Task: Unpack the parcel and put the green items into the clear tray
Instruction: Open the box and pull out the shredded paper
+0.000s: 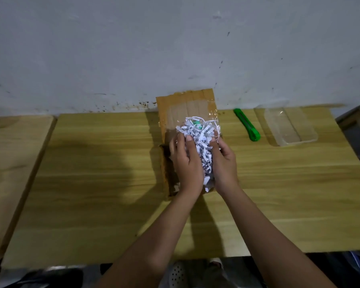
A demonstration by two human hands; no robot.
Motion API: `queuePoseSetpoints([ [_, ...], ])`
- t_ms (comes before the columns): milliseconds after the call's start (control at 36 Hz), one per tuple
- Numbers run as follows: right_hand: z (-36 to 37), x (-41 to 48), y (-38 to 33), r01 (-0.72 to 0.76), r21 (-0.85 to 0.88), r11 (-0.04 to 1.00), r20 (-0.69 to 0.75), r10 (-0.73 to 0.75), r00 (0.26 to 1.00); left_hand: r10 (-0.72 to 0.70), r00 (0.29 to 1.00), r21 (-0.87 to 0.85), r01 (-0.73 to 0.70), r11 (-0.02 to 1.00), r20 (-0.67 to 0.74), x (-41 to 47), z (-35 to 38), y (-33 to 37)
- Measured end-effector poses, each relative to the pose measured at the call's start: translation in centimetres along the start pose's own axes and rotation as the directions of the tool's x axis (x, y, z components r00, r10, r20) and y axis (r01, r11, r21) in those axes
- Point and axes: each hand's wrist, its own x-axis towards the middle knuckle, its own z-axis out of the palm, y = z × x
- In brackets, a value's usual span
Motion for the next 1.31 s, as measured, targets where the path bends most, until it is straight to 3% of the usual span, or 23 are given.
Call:
queuePoseSetpoints([
  [250, -3.7, -0.7, -4.2, 0.088, 0.072, 0.994, -0.091, -0.081, 0.993, 0.063, 0.995, -0.056, -0.059, 0.997, 0.071, -2.2, 3.4, 4.1],
  [444, -11.7, -0.2, -7.2, 0.14, 0.056, 0.989, -0.256, -0.121, 0.959, 0.116, 0.97, -0.099, -0.096, 0.99, 0.212, -6.6, 10.5, 6.9],
  [583, -19.0, 0.2, -6.6, 0.102, 0.046, 0.994, -0.35, -0.08, 0.933, 0.037, 0.936, -0.116, 0.005, 0.993, 0.351, -10.7, 16.3, 5.9],
  [778, -26.5, 0.7, -3.1, -0.007, 0.06, 0.998, -0.461, 0.034, 0.887, -0.109, 0.875, 0.004, 0.121, 0.993, 0.472, -15.4, 21.8, 2.1],
  [944, -29.3, 1.3, -0.2, -0.111, -0.01, 0.994, -0.424, 0.096, 0.901, -0.222, 0.82, 0.178, 0.149, 0.973, 0.527, -16.2, 23.1, -0.9],
  [1056, -30.5, 1.3, 0.4, -0.178, -0.089, 0.98, -0.349, 0.136, 0.927, -0.201, 0.796, 0.298, 0.027, 0.954, 0.571, -15.7, 22.2, -1.2],
  [1306, -33.2, 1.6, -1.6, -0.145, -0.413, 0.899, -0.318, 0.007, 0.948, -0.103, 0.727, 0.428, -0.277, 0.86, 0.679, -13.5, 20.1, -0.9],
])
